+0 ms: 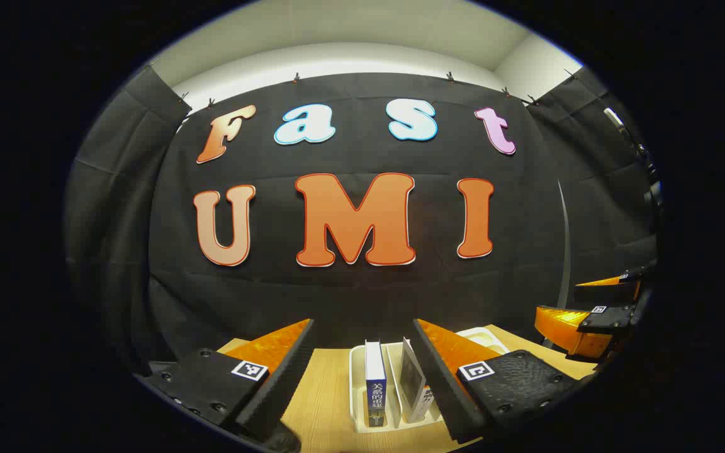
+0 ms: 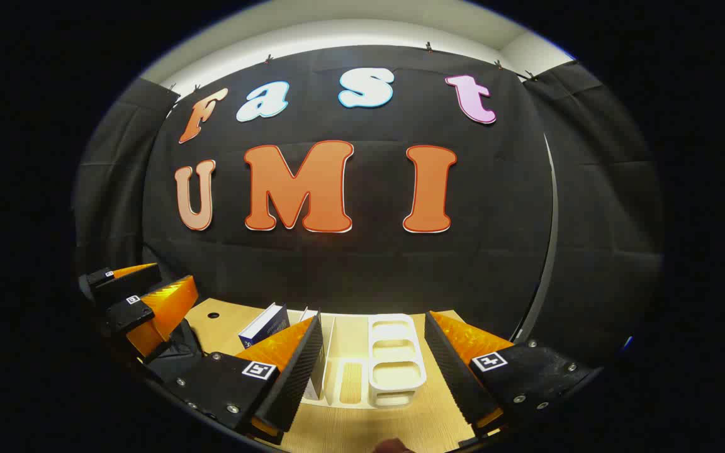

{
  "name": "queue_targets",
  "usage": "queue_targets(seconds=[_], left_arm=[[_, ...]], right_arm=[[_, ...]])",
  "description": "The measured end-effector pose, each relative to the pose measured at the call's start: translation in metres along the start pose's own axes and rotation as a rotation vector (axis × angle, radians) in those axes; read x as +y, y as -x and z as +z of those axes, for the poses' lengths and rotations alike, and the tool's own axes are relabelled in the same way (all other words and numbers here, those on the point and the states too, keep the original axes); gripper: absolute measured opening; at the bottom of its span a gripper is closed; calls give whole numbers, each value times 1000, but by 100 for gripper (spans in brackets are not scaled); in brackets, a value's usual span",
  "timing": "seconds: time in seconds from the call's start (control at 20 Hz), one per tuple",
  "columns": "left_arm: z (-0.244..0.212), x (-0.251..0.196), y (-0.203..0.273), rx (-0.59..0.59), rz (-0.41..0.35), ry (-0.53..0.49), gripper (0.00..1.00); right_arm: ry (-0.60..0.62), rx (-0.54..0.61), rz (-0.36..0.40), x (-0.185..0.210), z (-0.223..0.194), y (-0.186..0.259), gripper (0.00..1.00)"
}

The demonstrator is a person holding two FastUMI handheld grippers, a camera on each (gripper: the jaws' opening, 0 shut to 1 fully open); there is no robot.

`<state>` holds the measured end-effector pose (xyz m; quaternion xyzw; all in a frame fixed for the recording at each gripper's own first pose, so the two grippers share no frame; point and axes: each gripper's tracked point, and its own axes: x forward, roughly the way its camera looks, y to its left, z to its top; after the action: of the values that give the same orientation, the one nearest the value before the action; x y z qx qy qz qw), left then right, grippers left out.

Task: Open the schoolbag, grab two books from the bookshelf and put them into the schoolbag.

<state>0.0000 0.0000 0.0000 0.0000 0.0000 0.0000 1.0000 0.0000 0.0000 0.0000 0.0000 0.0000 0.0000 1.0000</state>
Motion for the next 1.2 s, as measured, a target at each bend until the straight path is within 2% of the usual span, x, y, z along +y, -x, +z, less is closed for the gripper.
queue_targets(seconds=[0.8, 1.2], left_arm=[[5, 6, 6, -9, 28, -34, 94], [-6, 14, 9, -1, 65, -136, 95]], right_arm=[[15, -27, 31, 8, -1, -3, 97], [10, -8, 34, -2, -10, -9, 97]])
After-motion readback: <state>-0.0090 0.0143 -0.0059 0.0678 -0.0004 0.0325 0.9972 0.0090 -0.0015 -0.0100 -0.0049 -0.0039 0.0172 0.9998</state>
